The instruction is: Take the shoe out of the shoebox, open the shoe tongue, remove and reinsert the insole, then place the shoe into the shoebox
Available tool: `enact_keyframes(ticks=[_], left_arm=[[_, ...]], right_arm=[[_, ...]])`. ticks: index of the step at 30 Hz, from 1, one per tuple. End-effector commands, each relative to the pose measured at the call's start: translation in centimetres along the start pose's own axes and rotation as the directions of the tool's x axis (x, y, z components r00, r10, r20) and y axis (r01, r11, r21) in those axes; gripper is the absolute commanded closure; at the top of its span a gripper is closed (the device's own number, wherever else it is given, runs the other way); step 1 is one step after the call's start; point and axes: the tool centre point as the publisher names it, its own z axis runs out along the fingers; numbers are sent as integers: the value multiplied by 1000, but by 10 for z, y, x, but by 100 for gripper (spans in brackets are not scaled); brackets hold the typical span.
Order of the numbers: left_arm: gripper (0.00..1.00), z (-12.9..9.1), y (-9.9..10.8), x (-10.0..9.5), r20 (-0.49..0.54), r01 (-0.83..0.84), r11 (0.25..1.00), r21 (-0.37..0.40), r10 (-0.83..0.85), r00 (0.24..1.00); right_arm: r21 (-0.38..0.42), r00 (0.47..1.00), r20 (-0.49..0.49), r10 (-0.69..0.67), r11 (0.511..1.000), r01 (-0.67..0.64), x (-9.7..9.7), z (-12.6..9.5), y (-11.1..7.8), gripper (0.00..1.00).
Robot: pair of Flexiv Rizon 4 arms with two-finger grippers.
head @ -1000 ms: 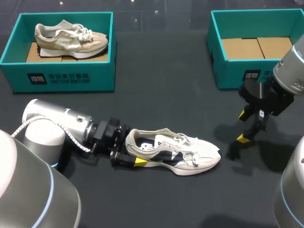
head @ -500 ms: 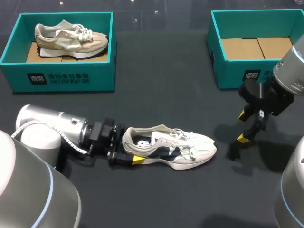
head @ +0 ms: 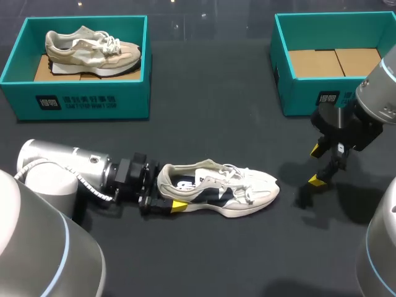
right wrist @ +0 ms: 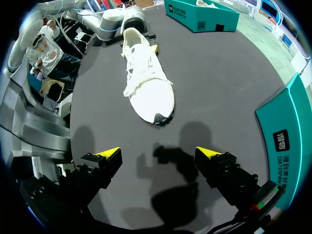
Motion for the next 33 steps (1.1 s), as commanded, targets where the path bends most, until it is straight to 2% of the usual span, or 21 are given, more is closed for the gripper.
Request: enact_keyframes(ticks=[1,25,27,29,33], left_arm=[[100,1,1,-6,-7,3,1000,-2,-3,1000],[100,2,1,-7,-26,4,1000,-7,-4,1000],[100,2,1,-7,-26,4,1000,-7,-4,1000],[100,2,1,-7,-26,4,1000,-7,-4,1000],[100,2,1,-7,-26,4,1000,-7,-4,1000]], right_arm=[[1,1000,2,0,1000,0,1,0,0,0],[1,1000,2,0,1000,0,1,0,0,0],[-8,997,40,64,998,-63,4,-10,13,0],[30,987,88,137,990,-140,12,-15,30,0],[56,950,138,279,956,-289,25,-13,56,0]])
